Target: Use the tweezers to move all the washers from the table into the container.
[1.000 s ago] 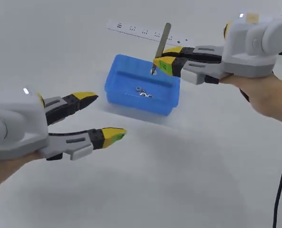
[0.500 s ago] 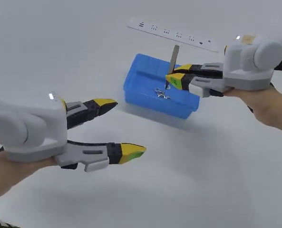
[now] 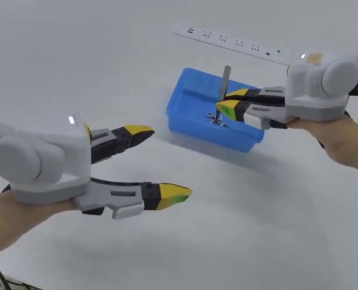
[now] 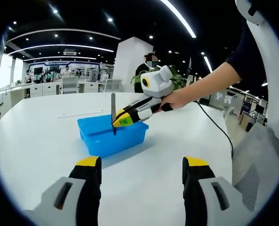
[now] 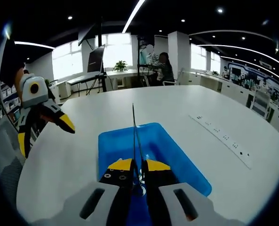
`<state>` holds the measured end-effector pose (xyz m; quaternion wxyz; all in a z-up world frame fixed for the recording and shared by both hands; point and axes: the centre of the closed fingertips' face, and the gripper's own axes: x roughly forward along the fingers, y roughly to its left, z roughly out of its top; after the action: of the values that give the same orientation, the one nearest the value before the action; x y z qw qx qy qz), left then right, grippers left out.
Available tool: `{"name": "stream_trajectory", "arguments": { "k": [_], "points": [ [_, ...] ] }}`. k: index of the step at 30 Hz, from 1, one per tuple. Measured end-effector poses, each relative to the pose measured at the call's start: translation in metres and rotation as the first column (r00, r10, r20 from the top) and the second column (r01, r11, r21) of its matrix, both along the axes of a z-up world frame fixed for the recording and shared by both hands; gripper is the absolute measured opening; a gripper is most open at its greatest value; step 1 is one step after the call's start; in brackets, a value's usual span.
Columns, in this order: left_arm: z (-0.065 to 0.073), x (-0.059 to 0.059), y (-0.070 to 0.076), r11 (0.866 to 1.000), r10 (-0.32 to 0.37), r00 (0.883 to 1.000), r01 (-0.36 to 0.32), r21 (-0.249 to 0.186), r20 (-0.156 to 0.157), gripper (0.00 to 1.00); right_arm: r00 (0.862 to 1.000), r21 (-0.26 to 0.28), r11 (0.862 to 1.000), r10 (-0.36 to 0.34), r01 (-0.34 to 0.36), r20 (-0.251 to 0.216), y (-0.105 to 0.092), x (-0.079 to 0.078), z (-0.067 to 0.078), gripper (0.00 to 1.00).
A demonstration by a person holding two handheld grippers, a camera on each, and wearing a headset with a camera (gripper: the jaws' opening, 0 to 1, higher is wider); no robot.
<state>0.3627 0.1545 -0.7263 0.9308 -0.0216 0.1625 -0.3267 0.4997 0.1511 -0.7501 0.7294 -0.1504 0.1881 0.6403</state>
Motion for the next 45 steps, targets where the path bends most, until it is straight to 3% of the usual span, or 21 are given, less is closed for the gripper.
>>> {"name": "stream_trajectory", "arguments": {
  "k": [13, 21, 24, 30, 32, 34, 38, 40, 43, 45],
  "points": [
    [0.002, -0.002, -0.005, 1.0, -0.011, 1.0, 0.011, -0.011, -0.002, 0.76, 1.0, 0.044, 0.999, 0.009, -0.008, -0.021, 0.001, -0.003, 0.002, 0.07],
    [0.002, 0.001, 0.004, 1.0, 0.014, 1.0, -0.014, -0.008, -0.006, 0.77, 0.999, 0.065, 0.997, 0.031, -0.029, -0.029, 0.008, -0.009, 0.006, 0.07],
    [0.007, 0.013, 0.016, 0.997, 0.066, 0.998, -0.066, -0.035, -0.005, 0.77, 0.999, 0.103, 0.995, 0.011, -0.007, -0.042, 0.009, -0.006, 0.011, 0.08],
    [0.03, 0.044, 0.037, 0.992, 0.116, 0.992, -0.113, -0.06, 0.051, 0.76, 0.999, 0.112, 0.994, 0.006, -0.002, -0.038, 0.008, -0.003, 0.015, 0.08],
    [0.038, 0.056, 0.043, 0.988, 0.136, 0.988, -0.13, -0.085, 0.069, 0.76, 0.999, 0.118, 0.993, 0.004, 0.001, -0.038, 0.007, -0.002, 0.016, 0.08],
    [0.047, 0.074, 0.048, 0.976, 0.173, 0.983, -0.162, -0.142, 0.067, 0.76, 0.999, 0.121, 0.993, 0.001, 0.003, -0.036, 0.007, -0.002, 0.017, 0.08],
    [0.051, 0.096, 0.043, 0.982, 0.142, 0.987, -0.131, -0.134, 0.077, 0.74, 0.999, 0.127, 0.992, 0.006, -0.001, -0.038, 0.007, -0.004, 0.018, 0.08],
    [0.054, 0.103, 0.033, 0.98, 0.112, 0.991, -0.099, -0.17, 0.068, 0.74, 0.999, 0.13, 0.992, 0.01, -0.005, -0.038, 0.006, -0.005, 0.018, 0.08],
    [0.054, 0.113, 0.016, 0.968, 0.074, 0.997, -0.067, -0.241, 0.021, 0.74, 0.999, 0.135, 0.991, 0.016, -0.01, -0.039, 0.005, -0.007, 0.018, 0.08],
    [0.05, 0.12, 0.01, 0.968, 0.061, 0.998, -0.055, -0.245, 0.016, 0.72, 0.999, 0.135, 0.991, 0.015, -0.01, -0.04, 0.004, -0.007, 0.018, 0.08]
  ]
}}
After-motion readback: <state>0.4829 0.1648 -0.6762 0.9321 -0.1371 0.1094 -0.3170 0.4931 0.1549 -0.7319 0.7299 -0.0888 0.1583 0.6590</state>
